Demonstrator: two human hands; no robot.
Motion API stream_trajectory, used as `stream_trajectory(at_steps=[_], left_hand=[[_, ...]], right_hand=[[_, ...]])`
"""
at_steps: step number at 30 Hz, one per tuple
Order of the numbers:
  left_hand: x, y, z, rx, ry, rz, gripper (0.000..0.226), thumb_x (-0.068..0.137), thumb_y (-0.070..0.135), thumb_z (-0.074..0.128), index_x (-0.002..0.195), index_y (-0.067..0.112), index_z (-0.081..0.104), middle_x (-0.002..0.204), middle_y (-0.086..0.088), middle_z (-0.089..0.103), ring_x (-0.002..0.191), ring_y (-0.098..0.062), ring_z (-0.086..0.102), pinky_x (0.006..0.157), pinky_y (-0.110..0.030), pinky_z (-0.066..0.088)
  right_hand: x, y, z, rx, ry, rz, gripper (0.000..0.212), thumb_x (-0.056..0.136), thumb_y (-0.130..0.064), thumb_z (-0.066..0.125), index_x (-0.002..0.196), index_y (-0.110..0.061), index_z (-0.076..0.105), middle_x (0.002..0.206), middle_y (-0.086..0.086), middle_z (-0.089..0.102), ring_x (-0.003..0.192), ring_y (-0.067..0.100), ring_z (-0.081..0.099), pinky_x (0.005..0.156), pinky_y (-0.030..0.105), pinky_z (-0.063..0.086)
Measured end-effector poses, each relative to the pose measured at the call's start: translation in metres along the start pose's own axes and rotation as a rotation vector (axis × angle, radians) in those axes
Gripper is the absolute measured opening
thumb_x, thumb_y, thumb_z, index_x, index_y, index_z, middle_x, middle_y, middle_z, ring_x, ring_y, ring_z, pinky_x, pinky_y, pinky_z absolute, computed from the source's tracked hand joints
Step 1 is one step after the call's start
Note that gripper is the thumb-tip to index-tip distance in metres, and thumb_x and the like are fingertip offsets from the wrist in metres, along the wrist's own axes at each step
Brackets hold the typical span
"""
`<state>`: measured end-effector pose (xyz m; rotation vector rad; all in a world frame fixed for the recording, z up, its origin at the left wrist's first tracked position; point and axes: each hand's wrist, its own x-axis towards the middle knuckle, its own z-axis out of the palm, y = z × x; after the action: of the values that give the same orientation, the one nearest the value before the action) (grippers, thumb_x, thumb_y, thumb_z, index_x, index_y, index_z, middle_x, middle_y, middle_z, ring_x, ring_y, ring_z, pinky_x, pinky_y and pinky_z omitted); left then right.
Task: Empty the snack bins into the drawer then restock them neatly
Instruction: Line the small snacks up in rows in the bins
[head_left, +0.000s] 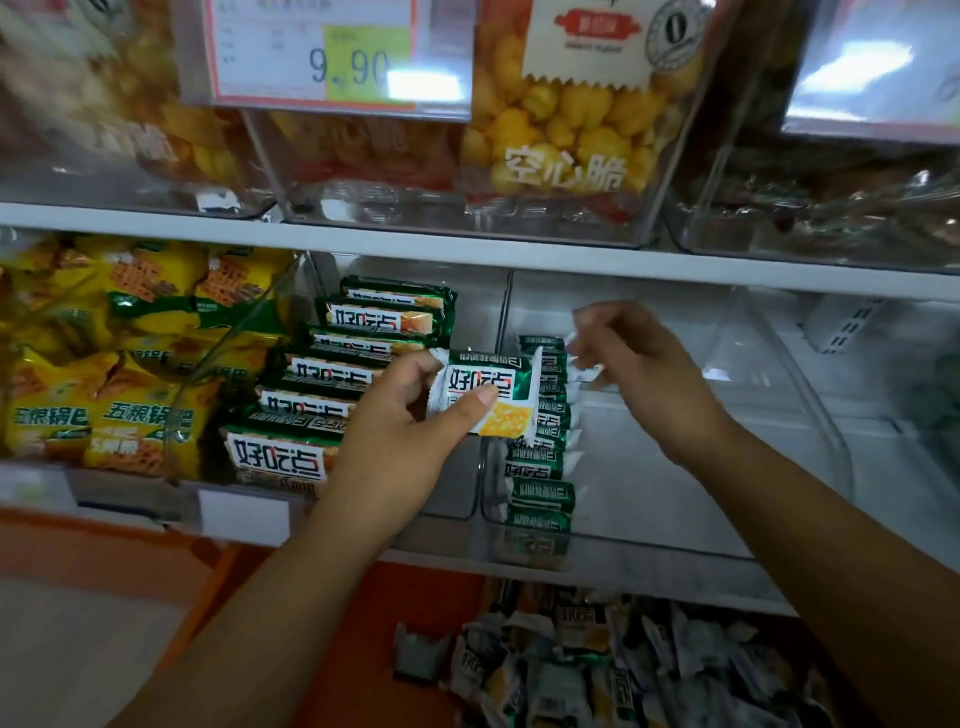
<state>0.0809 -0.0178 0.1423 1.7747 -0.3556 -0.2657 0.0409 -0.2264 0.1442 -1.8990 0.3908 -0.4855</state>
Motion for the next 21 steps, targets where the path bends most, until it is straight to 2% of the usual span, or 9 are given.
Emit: stream_trajectory(at_steps=[2, 5, 7, 9, 13, 15, 17, 19, 21], left_hand=[[-0.002, -0.002, 0.004, 0.006, -0.013, 0.018, 0.045, 0.081, 0.045, 0.069, 0.122, 0.038, 0.051, 0.119, 0.025, 0.052, 0.117, -0.002, 0.049, 0.098, -0.030, 0.039], [-0.007, -0.005, 0.010, 0.061, -0.051, 0.081, 0.046, 0.084, 0.047, 0.067, 0.126, 0.036, 0.054, 0.126, 0.024, 0.052, 0.123, -0.003, 0.047, 0.097, -0.029, 0.040], [-0.010, -0.008, 0.013, 0.127, -0.054, 0.116, 0.056, 0.086, 0.042, 0.067, 0.138, 0.033, 0.048, 0.131, 0.023, 0.045, 0.121, 0.000, 0.045, 0.097, -0.027, 0.041], [-0.013, -0.014, 0.013, 0.203, -0.073, 0.167, 0.061, 0.087, 0.042, 0.066, 0.143, 0.037, 0.041, 0.132, 0.021, 0.042, 0.114, 0.004, 0.047, 0.094, -0.023, 0.045], [-0.015, -0.032, 0.011, 0.352, -0.148, 0.238, 0.061, 0.092, 0.045, 0.056, 0.148, 0.042, 0.030, 0.144, 0.021, 0.039, 0.122, 0.008, 0.039, 0.097, -0.013, 0.035], [-0.011, -0.038, 0.010, 0.379, -0.162, 0.261, 0.060, 0.094, 0.042, 0.054, 0.148, 0.041, 0.028, 0.147, 0.018, 0.041, 0.124, 0.008, 0.040, 0.101, -0.016, 0.038], [-0.009, -0.040, 0.010, 0.365, -0.162, 0.272, 0.059, 0.094, 0.039, 0.055, 0.147, 0.042, 0.028, 0.141, 0.022, 0.044, 0.121, 0.014, 0.038, 0.097, -0.006, 0.037], [-0.006, -0.042, 0.009, 0.352, -0.157, 0.278, 0.058, 0.093, 0.038, 0.057, 0.144, 0.043, 0.030, 0.131, 0.027, 0.044, 0.115, 0.021, 0.037, 0.089, 0.004, 0.034], [-0.004, -0.044, 0.007, 0.341, -0.160, 0.280, 0.059, 0.092, 0.039, 0.059, 0.146, 0.041, 0.034, 0.130, 0.029, 0.045, 0.114, 0.023, 0.040, 0.090, 0.003, 0.037]], right_hand=[[-0.032, -0.022, 0.005, 0.010, -0.293, -0.021, 0.037, 0.085, -0.055, 0.056, 0.119, -0.038, 0.057, 0.103, -0.013, 0.066, 0.097, 0.000, 0.062, 0.086, 0.026, 0.051], [-0.049, -0.024, 0.011, -0.038, -0.397, -0.012, 0.039, 0.084, -0.046, 0.065, 0.122, -0.042, 0.056, 0.119, -0.019, 0.060, 0.111, -0.001, 0.056, 0.094, 0.023, 0.047], [-0.045, -0.018, 0.009, 0.027, -0.331, 0.021, 0.026, 0.087, -0.030, 0.069, 0.111, -0.032, 0.062, 0.111, -0.008, 0.067, 0.101, 0.007, 0.063, 0.088, 0.025, 0.052], [-0.032, -0.003, 0.000, 0.159, -0.137, 0.054, 0.015, 0.087, -0.013, 0.068, 0.099, -0.020, 0.062, 0.098, 0.002, 0.071, 0.084, 0.011, 0.067, 0.072, 0.023, 0.053], [0.011, 0.041, -0.032, 0.050, 0.243, 0.122, 0.019, 0.088, -0.002, 0.065, 0.093, -0.016, 0.053, 0.088, 0.007, 0.063, 0.071, 0.017, 0.062, 0.058, 0.018, 0.051], [0.030, 0.065, -0.035, -0.111, 0.252, 0.216, 0.020, 0.088, -0.003, 0.065, 0.099, -0.015, 0.052, 0.086, 0.004, 0.058, 0.069, 0.019, 0.059, 0.054, 0.020, 0.048], [0.043, 0.085, -0.028, -0.253, 0.201, 0.280, 0.020, 0.090, -0.006, 0.064, 0.104, -0.016, 0.055, 0.080, 0.000, 0.054, 0.067, 0.020, 0.056, 0.054, 0.023, 0.045], [0.052, 0.094, -0.020, -0.250, 0.167, 0.313, 0.021, 0.090, -0.005, 0.063, 0.108, -0.015, 0.057, 0.075, -0.002, 0.051, 0.057, 0.015, 0.049, 0.043, 0.019, 0.041], [0.060, 0.100, -0.016, -0.304, 0.141, 0.303, 0.025, 0.089, -0.009, 0.066, 0.112, -0.016, 0.060, 0.080, 0.003, 0.054, 0.057, 0.015, 0.048, 0.043, 0.021, 0.040]])
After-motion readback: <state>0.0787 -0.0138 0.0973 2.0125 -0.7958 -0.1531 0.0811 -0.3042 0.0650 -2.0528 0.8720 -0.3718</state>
